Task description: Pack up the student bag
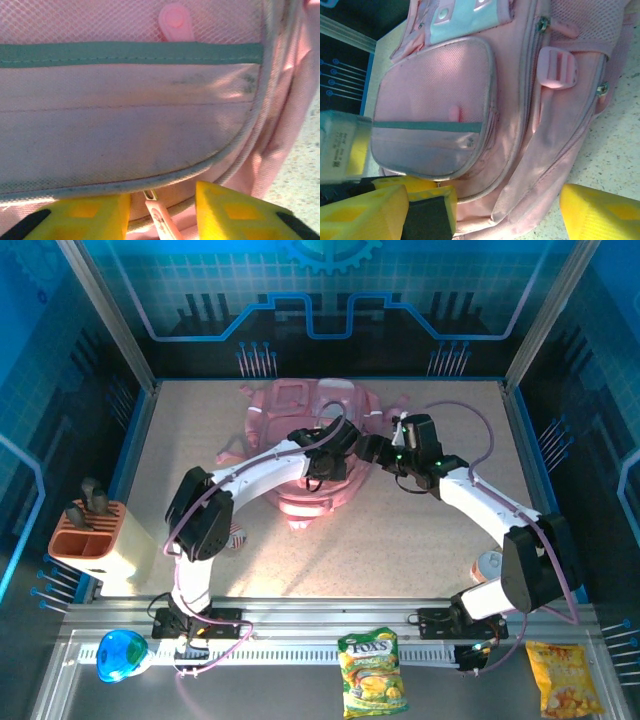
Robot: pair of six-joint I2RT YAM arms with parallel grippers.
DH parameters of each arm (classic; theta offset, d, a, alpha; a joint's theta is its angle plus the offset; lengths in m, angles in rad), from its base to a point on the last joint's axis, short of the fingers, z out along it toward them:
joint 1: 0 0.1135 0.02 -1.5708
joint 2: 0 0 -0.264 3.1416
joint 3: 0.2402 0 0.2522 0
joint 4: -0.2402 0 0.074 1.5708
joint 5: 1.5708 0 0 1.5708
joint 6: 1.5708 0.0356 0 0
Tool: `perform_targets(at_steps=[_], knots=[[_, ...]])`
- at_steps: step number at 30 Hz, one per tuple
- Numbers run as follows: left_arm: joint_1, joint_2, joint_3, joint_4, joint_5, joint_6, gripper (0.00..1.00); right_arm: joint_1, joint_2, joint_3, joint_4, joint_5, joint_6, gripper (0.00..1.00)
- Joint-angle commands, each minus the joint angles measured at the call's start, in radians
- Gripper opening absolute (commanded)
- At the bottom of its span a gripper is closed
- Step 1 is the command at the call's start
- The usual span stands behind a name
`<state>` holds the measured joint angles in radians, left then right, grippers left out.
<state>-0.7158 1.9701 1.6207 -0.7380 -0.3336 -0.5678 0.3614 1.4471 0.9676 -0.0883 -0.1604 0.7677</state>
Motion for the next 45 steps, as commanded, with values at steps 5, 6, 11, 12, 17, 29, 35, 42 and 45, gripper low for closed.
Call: perform_targets(at_steps=[5,6,11,12,17,29,35,42,45], knots=[[-0.002,-0.014,0.001,-0.030,-0.025,0.010,0.16,-0.027,0.012,-0.005,-0.014,-0.001,0.042,0.79],[-0.003,-0.024,-0.005,-0.023,-0.018,0.009,0.13,-0.027,0.022,0.000,-0.016,-0.008,0.054,0.78],[-0.003,-0.070,-0.033,0.010,0.018,0.021,0.00,-0.029,0.079,0.033,-0.023,-0.081,0.174,0.72],[-0.001,-0.082,-0.044,0.024,0.032,0.026,0.00,-0.027,0.096,0.040,-0.013,-0.108,0.213,0.70],[0.000,-0.127,-0.085,0.078,0.081,0.041,0.00,-0.003,0.173,0.081,0.052,-0.208,0.355,0.60],[0.000,-0.160,-0.118,0.125,0.155,0.109,0.00,0.047,0.296,0.194,0.036,-0.196,0.421,0.47],[0.020,-0.170,-0.134,0.126,0.171,0.139,0.00,0.041,0.337,0.236,-0.007,-0.186,0.395,0.23],[0.093,-0.254,-0.247,0.161,0.247,0.210,0.00,-0.011,0.301,0.217,-0.064,-0.108,0.300,0.06],[0.112,-0.287,-0.296,0.164,0.273,0.244,0.00,-0.037,0.276,0.205,-0.087,-0.079,0.254,0.04]])
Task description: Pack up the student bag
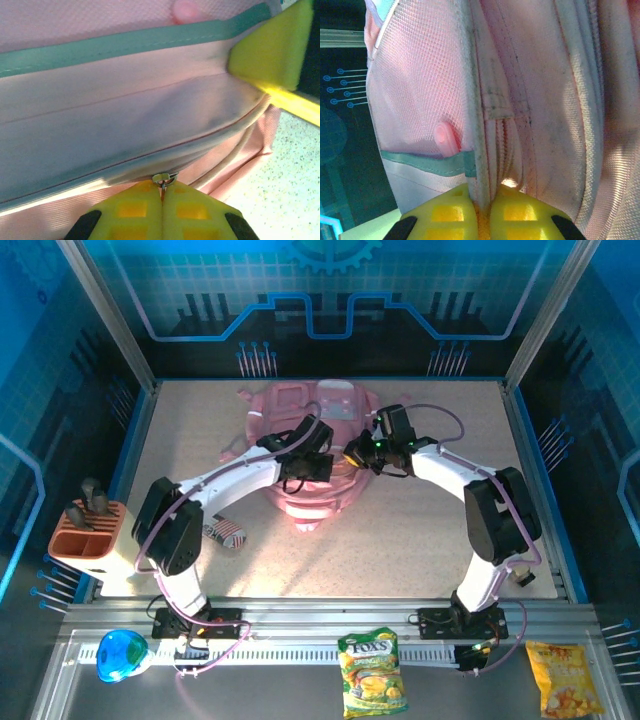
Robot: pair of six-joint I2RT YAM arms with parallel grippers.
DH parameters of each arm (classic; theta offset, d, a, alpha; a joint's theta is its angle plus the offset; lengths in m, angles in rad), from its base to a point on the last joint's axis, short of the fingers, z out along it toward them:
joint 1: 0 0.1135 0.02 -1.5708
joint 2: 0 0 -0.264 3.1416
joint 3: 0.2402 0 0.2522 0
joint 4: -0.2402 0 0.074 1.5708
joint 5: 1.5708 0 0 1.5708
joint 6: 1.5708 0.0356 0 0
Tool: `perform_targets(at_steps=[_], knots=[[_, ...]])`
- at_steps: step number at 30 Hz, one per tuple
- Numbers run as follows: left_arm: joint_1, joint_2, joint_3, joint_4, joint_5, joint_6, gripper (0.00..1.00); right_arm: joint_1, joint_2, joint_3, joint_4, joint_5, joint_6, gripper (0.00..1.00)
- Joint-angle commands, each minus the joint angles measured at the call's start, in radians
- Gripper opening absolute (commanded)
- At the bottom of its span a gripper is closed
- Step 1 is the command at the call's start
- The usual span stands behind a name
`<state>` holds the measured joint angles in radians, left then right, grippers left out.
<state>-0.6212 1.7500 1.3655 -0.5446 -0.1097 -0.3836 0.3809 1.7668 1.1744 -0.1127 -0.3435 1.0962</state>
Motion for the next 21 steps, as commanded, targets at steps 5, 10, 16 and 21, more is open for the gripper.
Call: perform_targets(at_steps=[5,10,16,21], knots=[[0.080,-0.122,-0.121,-0.001,0.162,0.137,0.00,-0.103,-0.078,-0.030,-0.074,0.115,-0.098,0.02],[0.152,-0.154,-0.137,-0.064,0.198,0.258,0.00,-0.139,-0.099,-0.042,-0.099,0.114,-0.124,0.02],[0.235,-0.125,-0.123,-0.111,0.153,0.293,0.00,-0.167,-0.112,-0.063,-0.101,0.121,-0.124,0.01],[0.287,-0.057,-0.068,-0.082,0.110,0.260,0.00,-0.181,-0.118,-0.069,-0.098,0.121,-0.130,0.01]])
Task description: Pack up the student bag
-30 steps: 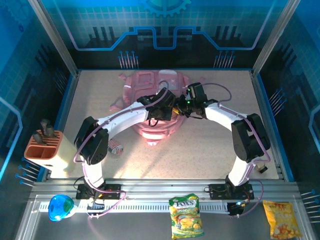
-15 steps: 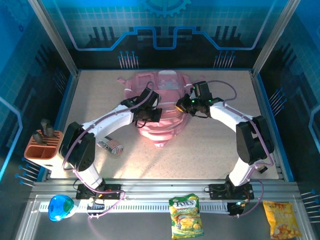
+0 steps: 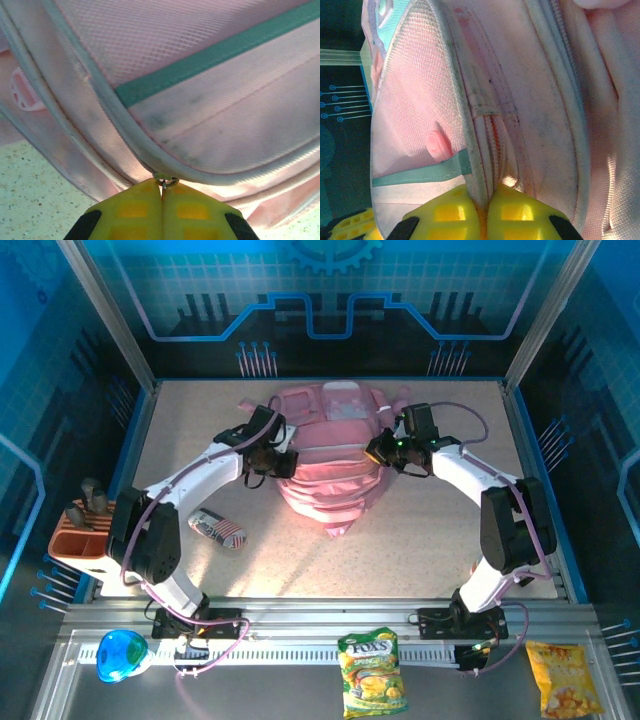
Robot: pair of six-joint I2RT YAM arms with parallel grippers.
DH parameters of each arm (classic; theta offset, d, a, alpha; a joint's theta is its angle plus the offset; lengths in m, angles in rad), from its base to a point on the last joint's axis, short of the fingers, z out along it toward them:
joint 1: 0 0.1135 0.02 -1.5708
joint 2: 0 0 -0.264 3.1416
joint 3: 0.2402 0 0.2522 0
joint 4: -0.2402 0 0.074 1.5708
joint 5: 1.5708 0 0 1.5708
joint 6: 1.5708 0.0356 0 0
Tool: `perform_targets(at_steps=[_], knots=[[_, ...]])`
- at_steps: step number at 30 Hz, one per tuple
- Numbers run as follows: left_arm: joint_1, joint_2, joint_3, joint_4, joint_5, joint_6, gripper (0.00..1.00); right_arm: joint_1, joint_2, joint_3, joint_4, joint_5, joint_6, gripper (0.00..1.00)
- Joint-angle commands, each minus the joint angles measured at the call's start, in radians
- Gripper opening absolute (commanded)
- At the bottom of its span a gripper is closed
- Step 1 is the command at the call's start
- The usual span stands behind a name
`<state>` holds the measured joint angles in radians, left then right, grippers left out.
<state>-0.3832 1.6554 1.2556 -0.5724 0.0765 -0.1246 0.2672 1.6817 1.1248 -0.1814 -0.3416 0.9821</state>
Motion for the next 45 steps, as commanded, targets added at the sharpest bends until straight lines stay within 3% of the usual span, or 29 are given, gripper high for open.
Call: perform_targets(at_steps=[1,7,12,22,26,29,33,36,39,45], knots=[[0.060,0.056,0.060,-0.042,-0.070,-0.001,0.00,-0.069,-0.033,-0.019,-0.031,0.118,-0.021,0.01],[0.114,0.180,0.220,-0.047,-0.040,0.059,0.05,-0.076,-0.030,-0.024,-0.030,0.087,-0.047,0.01],[0.156,0.238,0.283,-0.033,0.079,0.158,0.13,-0.078,-0.022,-0.012,-0.046,0.058,-0.089,0.01],[0.169,0.202,0.181,0.021,0.172,0.404,0.00,-0.093,-0.030,0.001,-0.086,0.062,-0.118,0.01],[0.167,0.159,0.153,0.006,0.307,0.452,0.00,-0.108,-0.043,0.003,-0.102,0.072,-0.121,0.02],[0.154,0.131,0.122,0.026,0.339,0.419,0.00,-0.111,-0.061,-0.002,-0.099,0.049,-0.092,0.13],[0.110,0.090,0.069,0.055,0.333,0.390,0.00,-0.101,-0.110,-0.041,-0.084,-0.003,0.031,0.39],[0.068,0.068,0.049,0.059,0.337,0.380,0.00,-0.074,-0.186,-0.102,-0.069,0.022,0.147,0.49],[0.033,0.063,0.042,0.052,0.340,0.376,0.00,-0.031,-0.256,-0.167,-0.043,0.061,0.270,0.55],[-0.020,0.070,0.053,0.034,0.348,0.375,0.00,0.057,-0.277,-0.214,0.032,0.079,0.428,0.56]])
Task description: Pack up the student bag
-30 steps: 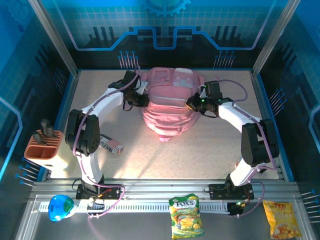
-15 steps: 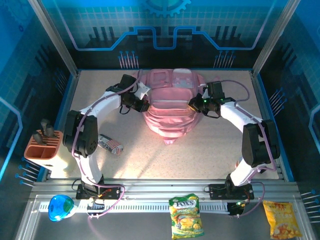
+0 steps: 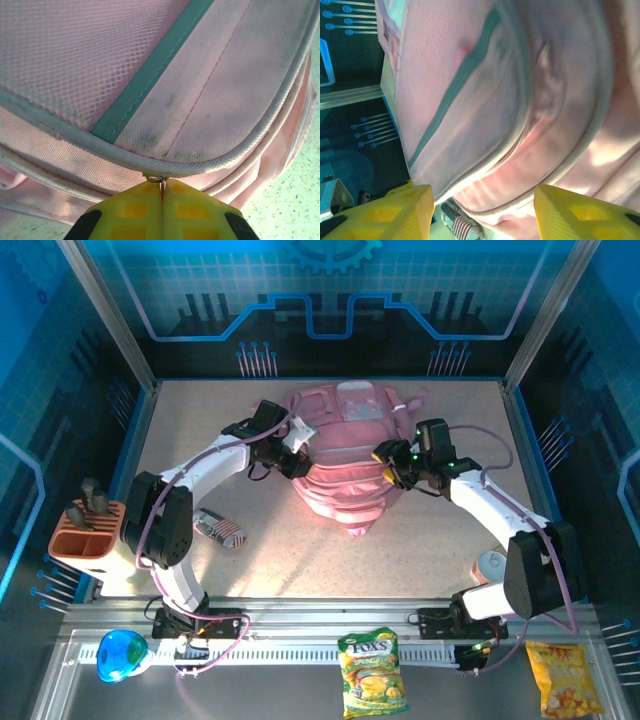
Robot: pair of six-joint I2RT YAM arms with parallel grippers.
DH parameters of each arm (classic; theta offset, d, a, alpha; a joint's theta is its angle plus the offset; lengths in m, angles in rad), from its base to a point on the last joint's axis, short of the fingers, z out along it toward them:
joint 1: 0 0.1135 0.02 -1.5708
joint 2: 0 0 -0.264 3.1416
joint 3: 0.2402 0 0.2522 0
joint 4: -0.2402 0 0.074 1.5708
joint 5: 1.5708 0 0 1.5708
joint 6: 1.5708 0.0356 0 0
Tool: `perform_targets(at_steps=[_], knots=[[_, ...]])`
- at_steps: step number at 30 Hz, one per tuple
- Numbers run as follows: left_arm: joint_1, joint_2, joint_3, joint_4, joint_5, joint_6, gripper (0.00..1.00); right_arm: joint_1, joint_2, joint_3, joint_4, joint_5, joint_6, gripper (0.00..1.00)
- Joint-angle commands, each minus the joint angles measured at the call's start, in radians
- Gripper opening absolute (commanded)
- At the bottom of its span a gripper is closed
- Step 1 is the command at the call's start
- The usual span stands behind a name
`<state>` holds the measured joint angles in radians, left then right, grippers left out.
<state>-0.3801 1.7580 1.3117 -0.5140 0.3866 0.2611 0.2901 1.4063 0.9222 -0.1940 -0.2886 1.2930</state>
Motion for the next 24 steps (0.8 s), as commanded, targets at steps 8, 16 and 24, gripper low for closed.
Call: perform_targets(at_steps=[8,16,24], knots=[[-0.039,-0.033,0.008,-0.032,0.021,-0.001,0.00,0.059,0.118,0.082,0.050,0.025,0.094,0.51],[-0.010,-0.038,0.005,-0.041,-0.030,0.007,0.03,0.051,0.156,0.132,-0.043,0.113,0.002,0.12],[0.061,-0.027,-0.007,0.071,0.036,-0.087,0.09,0.041,0.123,0.117,-0.073,0.149,-0.060,0.02]])
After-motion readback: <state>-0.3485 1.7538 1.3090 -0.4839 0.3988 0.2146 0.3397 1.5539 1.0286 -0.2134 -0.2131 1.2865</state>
